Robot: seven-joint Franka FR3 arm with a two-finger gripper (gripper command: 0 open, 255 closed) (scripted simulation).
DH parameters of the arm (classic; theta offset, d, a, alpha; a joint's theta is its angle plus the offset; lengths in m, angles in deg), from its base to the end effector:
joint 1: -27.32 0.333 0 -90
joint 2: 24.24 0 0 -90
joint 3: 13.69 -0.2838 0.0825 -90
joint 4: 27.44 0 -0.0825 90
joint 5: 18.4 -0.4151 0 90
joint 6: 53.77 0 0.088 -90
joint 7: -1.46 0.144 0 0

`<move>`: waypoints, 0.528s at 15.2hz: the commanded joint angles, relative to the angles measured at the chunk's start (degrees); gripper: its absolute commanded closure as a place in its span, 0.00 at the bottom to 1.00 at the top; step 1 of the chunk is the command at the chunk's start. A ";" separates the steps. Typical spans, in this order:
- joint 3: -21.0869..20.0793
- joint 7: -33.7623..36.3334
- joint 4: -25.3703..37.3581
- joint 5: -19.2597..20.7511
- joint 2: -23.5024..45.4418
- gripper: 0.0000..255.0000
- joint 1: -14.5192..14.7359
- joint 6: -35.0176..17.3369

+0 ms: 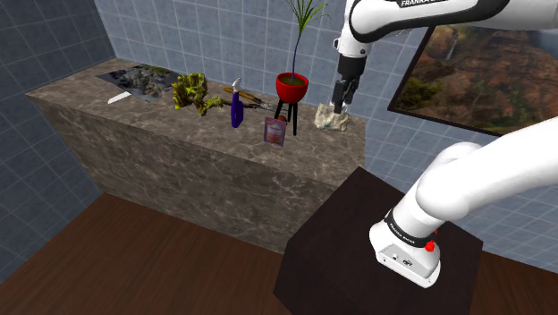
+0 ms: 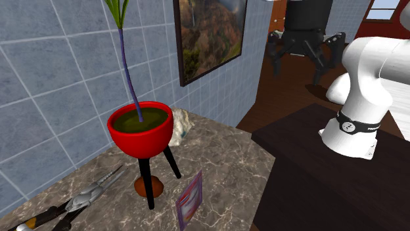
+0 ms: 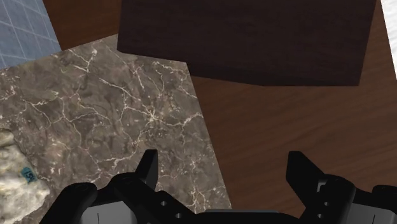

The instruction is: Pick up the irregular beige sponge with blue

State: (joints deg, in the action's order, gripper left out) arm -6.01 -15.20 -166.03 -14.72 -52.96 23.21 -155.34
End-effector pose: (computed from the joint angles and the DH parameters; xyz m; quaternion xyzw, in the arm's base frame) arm 0.4112 -0.0914 0.4008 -0.9954 -0.0616 0.0715 0.0187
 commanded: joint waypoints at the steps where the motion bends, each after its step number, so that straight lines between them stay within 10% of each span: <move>1: 1.93 -2.45 0.73 0.75 3.19 0.00 -0.75 -2.57; 8: 7.88 -10.98 6.94 0.65 16.21 0.00 -2.72 -9.54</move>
State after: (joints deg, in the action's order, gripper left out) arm 0.91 -24.69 -159.35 -14.07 -38.45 20.91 -163.43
